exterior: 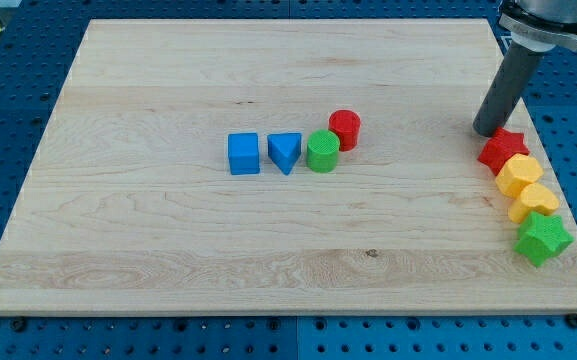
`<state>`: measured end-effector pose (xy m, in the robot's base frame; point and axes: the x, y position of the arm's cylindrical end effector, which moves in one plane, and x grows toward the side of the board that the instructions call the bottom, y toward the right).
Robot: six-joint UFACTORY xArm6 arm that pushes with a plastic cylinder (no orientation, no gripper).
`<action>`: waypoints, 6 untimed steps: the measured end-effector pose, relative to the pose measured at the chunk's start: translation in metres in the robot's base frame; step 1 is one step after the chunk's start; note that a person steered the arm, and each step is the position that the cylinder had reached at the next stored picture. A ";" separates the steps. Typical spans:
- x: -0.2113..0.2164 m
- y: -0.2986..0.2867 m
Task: Move your arm to the red star
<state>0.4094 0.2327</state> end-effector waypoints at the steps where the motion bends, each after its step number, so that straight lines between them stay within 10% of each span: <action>1: -0.015 -0.052; 6: -0.014 -0.106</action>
